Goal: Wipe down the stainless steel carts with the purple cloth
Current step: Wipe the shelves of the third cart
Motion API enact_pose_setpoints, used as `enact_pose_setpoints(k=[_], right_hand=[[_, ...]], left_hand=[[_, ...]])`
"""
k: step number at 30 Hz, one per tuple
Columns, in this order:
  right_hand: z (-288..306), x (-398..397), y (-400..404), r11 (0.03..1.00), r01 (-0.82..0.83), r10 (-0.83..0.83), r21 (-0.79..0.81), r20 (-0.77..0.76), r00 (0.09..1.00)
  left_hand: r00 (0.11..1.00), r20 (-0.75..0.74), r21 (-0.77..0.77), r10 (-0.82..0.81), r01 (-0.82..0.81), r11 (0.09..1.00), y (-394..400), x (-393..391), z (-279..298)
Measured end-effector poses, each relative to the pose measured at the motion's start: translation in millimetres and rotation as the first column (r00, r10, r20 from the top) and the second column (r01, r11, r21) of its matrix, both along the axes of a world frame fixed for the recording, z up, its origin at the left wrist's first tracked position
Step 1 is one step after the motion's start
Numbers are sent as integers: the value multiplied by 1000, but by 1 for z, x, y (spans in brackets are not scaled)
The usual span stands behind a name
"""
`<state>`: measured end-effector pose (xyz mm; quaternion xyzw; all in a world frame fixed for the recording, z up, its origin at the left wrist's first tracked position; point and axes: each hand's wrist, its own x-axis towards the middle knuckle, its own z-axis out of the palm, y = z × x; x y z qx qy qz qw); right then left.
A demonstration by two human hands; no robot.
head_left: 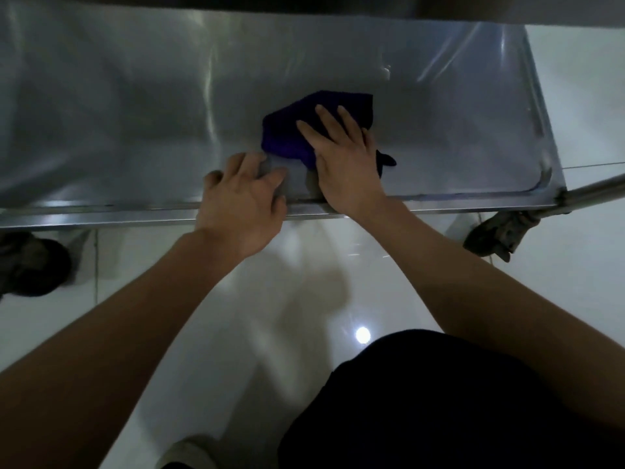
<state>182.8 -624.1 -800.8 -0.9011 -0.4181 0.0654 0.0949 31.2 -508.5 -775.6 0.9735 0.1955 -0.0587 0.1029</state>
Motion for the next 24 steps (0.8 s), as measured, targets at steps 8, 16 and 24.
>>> enact_pose_setpoints(k=[8, 16, 24], right_hand=[[8, 15, -18, 998, -4, 5, 62, -13, 1000], [8, 70, -85, 980, 183, -183, 73, -12, 983], [13, 130, -161, 910, 415, -415, 2, 9, 910]], left_hand=[[1000, 22, 5, 1, -1, 1000, -13, 17, 1], [995, 54, -35, -84, 86, 996, -46, 50, 2], [989, 25, 4, -145, 145, 989, -76, 97, 2]])
